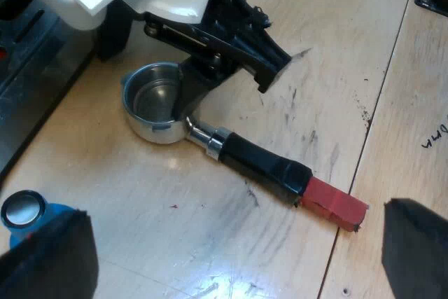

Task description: Put the handle in the coffee machine

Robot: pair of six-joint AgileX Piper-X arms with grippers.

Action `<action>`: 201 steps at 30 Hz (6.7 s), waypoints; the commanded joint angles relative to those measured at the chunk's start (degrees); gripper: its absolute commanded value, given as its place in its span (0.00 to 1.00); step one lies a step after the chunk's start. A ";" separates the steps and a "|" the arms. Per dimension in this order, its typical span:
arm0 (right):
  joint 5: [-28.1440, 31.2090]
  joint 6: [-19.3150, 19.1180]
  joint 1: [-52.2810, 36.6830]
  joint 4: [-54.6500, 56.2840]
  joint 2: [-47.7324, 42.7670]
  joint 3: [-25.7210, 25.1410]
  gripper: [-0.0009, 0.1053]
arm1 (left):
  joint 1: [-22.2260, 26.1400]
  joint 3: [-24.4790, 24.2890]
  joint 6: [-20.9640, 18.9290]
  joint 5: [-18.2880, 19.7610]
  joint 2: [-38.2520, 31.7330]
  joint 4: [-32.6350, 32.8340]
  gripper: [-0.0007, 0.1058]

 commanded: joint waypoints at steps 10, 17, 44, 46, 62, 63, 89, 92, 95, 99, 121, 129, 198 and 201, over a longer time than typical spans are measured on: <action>-2.20 0.69 -0.06 2.19 0.30 -4.47 0.65 | -0.04 -0.04 -0.53 -0.49 0.00 -0.68 0.79; -5.25 0.49 -0.06 7.01 0.44 -5.70 0.65 | -0.04 -0.04 -0.53 -0.49 0.00 -0.68 0.79; -0.56 -1.05 -0.06 6.92 6.28 -5.47 0.65 | -0.04 -0.04 -0.53 -0.49 0.00 -1.08 0.79; -0.56 -0.68 -0.06 7.03 6.28 -5.47 0.65 | -0.04 -0.04 -0.53 -0.49 0.00 -1.08 0.79; 1.70 2.43 -0.06 8.58 6.28 -3.76 0.65 | -0.04 -0.04 -0.53 -0.49 0.00 -1.08 0.79; 1.70 2.60 -0.06 8.58 6.28 -3.70 0.65 | -0.04 -0.04 -0.53 -0.49 0.00 -1.08 0.79; 1.70 10.00 -0.06 8.78 6.14 -3.72 0.01 | -0.04 -0.04 -0.53 -0.49 0.00 -1.08 0.79; 1.70 14.88 -0.06 9.79 5.53 -3.72 0.01 | -0.04 -0.04 -0.53 -0.49 0.00 -1.08 0.79; 1.70 19.75 -0.06 10.86 4.56 -3.72 0.01 | -0.04 -0.04 -0.53 -0.49 0.00 -1.08 0.79; 1.70 24.05 -0.06 12.05 3.25 -3.72 0.01 | -0.04 -0.04 -0.53 -0.49 0.00 -1.08 0.79; -0.17 46.22 -0.06 22.91 -9.24 -4.06 0.01 | -0.04 -0.04 9.01 5.20 0.00 -1.08 0.79; -2.79 48.33 0.07 24.61 -12.56 -4.39 0.01 | -0.24 -0.04 8.98 5.20 2.94 -1.08 0.79; -6.00 53.34 0.07 21.86 -12.82 -7.85 0.08 | -4.11 -0.04 17.62 4.81 26.30 -8.54 0.01; -7.89 53.34 0.07 21.77 -12.82 -7.85 0.33 | -4.05 -0.04 17.62 4.80 26.30 -8.54 0.01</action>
